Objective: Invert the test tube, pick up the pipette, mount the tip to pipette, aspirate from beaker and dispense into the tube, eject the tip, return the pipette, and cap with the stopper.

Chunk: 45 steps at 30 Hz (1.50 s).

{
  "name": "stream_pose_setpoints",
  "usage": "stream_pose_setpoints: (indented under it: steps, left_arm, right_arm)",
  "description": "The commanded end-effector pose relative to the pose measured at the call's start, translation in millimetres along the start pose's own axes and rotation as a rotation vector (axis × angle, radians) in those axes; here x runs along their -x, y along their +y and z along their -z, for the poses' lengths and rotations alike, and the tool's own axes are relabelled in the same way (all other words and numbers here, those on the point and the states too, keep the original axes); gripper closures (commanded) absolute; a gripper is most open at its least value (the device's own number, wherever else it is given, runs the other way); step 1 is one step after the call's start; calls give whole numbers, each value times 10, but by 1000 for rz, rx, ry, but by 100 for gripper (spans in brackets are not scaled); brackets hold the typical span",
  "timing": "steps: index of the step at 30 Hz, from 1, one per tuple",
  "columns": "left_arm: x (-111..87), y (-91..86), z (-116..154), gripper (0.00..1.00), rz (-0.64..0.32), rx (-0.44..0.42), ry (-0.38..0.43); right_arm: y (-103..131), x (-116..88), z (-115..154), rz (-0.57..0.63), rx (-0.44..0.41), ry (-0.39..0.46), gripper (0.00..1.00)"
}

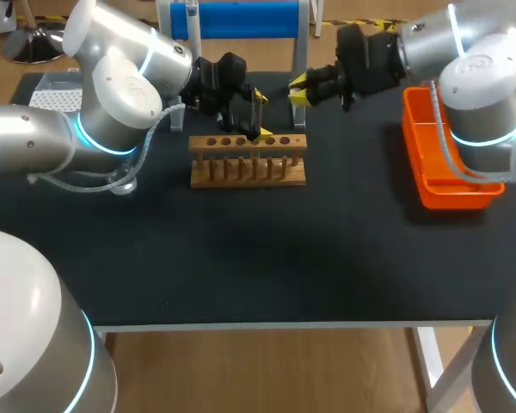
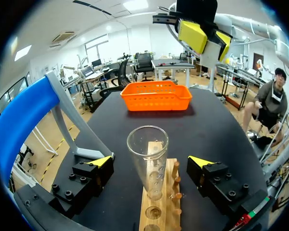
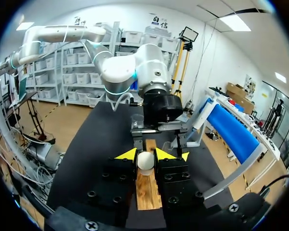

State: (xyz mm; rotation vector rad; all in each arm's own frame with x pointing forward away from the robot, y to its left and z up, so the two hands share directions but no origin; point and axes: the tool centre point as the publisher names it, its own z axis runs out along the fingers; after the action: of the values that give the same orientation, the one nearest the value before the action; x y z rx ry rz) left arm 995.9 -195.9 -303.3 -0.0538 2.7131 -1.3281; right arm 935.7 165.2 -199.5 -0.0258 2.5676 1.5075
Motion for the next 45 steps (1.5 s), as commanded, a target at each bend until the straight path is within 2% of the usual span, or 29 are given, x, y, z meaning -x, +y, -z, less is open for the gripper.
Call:
stream_pose_setpoints:
  steps: [1,25,45]
  left_arm:
    - [-3,-2,7,0,1,1,0]
    - [-3,-2,7,0,1,1,0]
    - [-3,-2,7,0,1,1,0]
  right_arm:
    - [60,121,-101,2,-15,33,100]
    - [145,374,-451,22,-41,64,100]
    - [130,455,-607,19,-55,79,100]
